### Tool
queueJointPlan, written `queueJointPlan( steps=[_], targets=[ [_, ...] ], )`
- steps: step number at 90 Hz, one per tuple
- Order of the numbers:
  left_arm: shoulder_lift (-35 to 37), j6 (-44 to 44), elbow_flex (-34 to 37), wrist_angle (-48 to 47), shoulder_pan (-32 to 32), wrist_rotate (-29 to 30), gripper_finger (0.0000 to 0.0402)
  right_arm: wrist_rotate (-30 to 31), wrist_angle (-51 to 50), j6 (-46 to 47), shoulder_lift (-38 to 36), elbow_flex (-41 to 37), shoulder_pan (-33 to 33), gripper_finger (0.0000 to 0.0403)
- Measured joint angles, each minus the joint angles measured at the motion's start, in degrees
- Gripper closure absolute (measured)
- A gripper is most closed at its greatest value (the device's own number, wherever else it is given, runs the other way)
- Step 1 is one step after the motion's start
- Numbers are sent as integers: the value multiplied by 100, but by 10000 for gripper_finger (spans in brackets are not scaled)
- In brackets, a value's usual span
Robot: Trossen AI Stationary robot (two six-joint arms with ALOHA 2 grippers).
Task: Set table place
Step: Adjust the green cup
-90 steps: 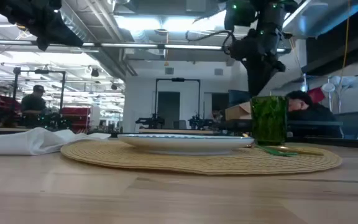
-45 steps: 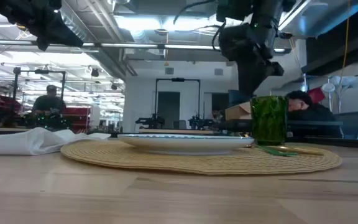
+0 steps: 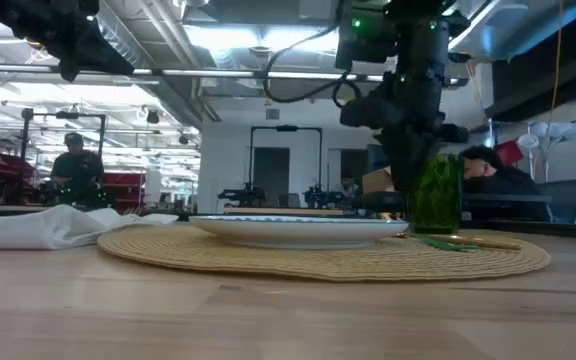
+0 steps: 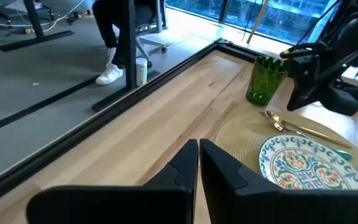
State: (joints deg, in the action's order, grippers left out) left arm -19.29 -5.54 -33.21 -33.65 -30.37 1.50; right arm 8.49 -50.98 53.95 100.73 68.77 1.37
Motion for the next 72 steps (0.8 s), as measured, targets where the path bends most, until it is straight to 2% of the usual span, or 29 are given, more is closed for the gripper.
queueJointPlan(
  steps=[48, 72],
  targets=[
    [2, -2, 0, -2, 0, 0, 402, 258, -177, 131, 352, -8, 15, 402],
    [0, -2, 0, -2, 0, 0, 402, 319, 117, 300, 334, -452, 15, 403]
  ],
)
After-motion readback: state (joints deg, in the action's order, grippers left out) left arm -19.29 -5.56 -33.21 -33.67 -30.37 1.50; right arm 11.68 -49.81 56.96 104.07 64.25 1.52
